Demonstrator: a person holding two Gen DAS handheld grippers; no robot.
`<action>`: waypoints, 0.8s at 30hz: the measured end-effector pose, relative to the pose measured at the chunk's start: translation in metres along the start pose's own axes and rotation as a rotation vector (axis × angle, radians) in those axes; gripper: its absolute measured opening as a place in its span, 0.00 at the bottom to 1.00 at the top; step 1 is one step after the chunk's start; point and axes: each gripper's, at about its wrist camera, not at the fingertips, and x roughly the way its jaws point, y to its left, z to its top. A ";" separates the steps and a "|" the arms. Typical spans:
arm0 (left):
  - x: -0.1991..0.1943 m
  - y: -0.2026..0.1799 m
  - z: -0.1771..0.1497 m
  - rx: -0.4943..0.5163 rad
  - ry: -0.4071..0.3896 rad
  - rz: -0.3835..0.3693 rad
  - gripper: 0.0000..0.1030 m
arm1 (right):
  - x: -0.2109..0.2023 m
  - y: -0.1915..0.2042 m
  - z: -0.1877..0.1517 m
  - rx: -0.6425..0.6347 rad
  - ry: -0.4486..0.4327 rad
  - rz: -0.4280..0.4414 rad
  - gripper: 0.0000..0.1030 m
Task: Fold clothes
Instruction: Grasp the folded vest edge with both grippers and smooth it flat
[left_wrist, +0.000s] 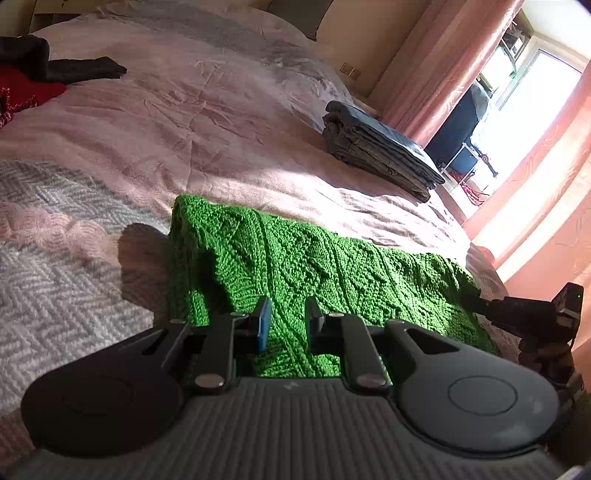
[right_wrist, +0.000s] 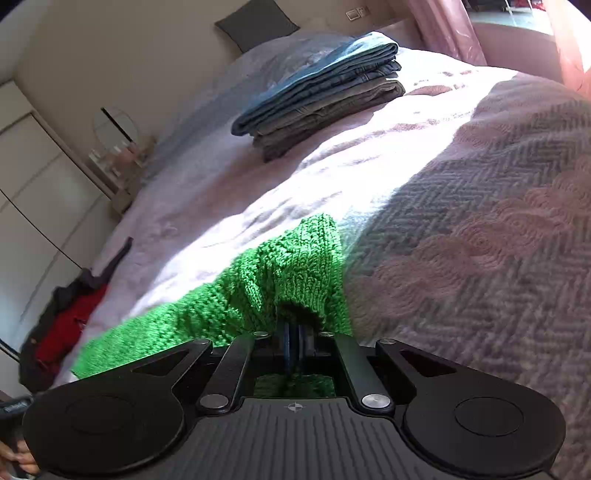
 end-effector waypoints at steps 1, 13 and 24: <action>-0.001 0.002 -0.001 -0.005 0.002 -0.001 0.13 | -0.004 -0.001 -0.001 0.026 0.007 0.032 0.12; -0.013 0.002 -0.007 -0.030 -0.002 -0.009 0.13 | -0.044 -0.009 -0.024 0.123 0.051 0.157 0.36; -0.015 0.003 -0.009 -0.041 0.000 -0.019 0.13 | -0.032 -0.018 -0.020 0.228 0.088 0.205 0.35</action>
